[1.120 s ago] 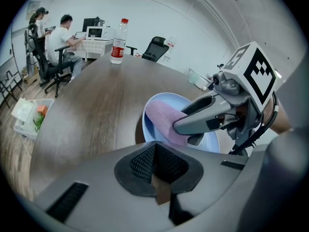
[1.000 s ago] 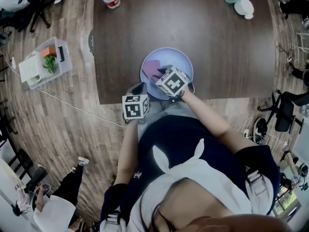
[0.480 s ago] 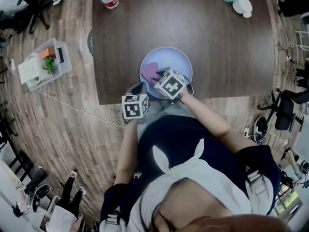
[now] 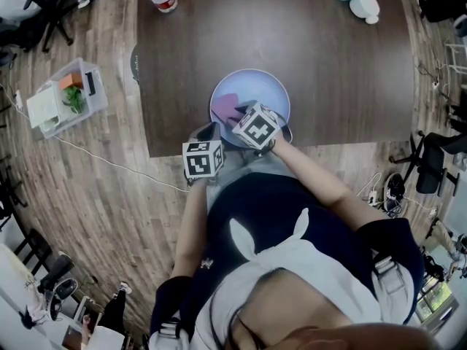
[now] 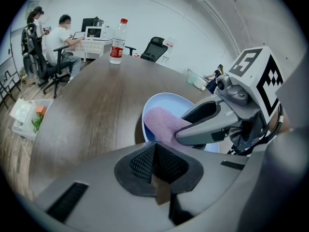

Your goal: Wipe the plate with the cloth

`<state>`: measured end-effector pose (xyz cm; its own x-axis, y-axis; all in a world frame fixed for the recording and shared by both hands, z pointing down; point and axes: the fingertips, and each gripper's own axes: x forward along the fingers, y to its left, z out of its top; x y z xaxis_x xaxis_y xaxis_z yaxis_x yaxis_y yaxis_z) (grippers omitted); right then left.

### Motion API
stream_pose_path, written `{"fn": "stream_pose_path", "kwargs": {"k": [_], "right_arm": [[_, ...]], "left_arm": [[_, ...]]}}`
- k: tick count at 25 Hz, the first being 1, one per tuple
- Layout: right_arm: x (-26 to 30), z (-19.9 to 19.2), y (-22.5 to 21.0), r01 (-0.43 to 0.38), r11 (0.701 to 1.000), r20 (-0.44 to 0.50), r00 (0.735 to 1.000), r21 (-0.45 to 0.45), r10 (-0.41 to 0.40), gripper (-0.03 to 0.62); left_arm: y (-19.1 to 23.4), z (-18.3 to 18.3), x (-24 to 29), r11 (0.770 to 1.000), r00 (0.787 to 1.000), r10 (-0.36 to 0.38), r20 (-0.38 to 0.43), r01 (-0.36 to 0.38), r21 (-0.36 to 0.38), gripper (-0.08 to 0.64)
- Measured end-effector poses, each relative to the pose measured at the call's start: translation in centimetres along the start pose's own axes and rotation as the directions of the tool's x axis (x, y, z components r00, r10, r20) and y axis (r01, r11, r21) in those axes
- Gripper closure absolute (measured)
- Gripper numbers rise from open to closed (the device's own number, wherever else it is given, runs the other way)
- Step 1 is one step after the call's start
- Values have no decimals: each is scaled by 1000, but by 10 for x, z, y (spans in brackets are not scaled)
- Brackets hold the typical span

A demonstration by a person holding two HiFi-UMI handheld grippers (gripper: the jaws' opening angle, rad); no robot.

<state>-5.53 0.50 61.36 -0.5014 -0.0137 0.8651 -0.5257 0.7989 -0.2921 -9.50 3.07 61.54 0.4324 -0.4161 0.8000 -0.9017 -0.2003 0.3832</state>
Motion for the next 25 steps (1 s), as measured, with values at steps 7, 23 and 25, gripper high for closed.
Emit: {"fn": "stream_pose_path", "kwargs": {"k": [7, 23, 25], "right_arm": [[-1, -2, -6, 9, 1000, 1, 1000, 24, -9, 471], [-16, -17, -33, 58, 993, 17, 998, 104, -60, 471], [-18, -20, -36, 62, 992, 21, 998, 113, -65, 471]], "left_arm": [[1, -1, 1, 1000, 1000, -2, -6, 2, 7, 554], [-2, -2, 1, 1000, 1000, -2, -1, 2, 18, 554], [-3, -1, 1, 1000, 1000, -1, 0, 1, 20, 554]]}}
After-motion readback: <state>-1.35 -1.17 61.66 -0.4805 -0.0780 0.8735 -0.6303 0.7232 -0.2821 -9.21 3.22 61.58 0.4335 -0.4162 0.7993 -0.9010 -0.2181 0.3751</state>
